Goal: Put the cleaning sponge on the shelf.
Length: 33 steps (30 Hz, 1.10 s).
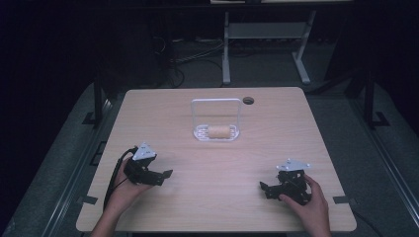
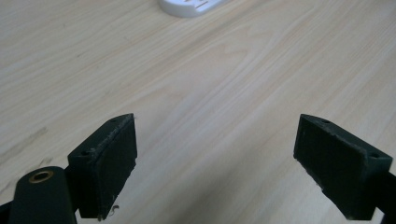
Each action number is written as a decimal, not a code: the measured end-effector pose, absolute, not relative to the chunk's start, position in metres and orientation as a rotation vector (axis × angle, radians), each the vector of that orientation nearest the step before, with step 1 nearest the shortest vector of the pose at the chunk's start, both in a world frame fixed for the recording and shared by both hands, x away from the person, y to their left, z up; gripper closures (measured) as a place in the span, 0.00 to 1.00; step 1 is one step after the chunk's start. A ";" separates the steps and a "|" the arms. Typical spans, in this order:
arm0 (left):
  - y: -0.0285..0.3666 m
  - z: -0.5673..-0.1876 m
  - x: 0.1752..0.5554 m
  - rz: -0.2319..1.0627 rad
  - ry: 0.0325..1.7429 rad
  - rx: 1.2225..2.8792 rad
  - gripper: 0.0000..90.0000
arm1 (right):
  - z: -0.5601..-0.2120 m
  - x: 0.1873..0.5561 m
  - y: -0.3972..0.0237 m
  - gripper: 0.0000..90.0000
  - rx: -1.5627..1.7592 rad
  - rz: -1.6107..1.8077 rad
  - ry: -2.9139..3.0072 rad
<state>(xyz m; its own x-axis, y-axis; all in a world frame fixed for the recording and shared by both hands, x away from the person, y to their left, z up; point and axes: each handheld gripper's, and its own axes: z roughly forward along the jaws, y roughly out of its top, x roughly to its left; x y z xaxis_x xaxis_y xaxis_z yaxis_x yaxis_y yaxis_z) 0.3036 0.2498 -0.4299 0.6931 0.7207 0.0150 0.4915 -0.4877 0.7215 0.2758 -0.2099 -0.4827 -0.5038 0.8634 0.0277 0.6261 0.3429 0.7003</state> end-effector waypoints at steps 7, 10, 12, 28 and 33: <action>0.266 -0.436 0.287 0.434 0.949 2.186 0.14 | -0.483 0.276 -0.210 0.01 1.321 0.949 2.262; 0.270 -0.438 0.281 0.449 0.965 2.185 0.14 | -0.483 0.276 -0.210 0.01 1.323 0.949 2.262; 0.273 -0.441 0.278 0.459 0.969 2.191 0.14 | -0.482 0.276 -0.210 0.01 1.321 0.946 2.264; 0.290 -0.463 0.260 0.442 1.032 2.208 0.14 | -0.483 0.276 -0.210 0.01 1.320 0.947 2.264; 0.292 -0.470 0.258 0.416 1.027 2.204 0.14 | -0.483 0.276 -0.210 0.01 1.321 0.948 2.263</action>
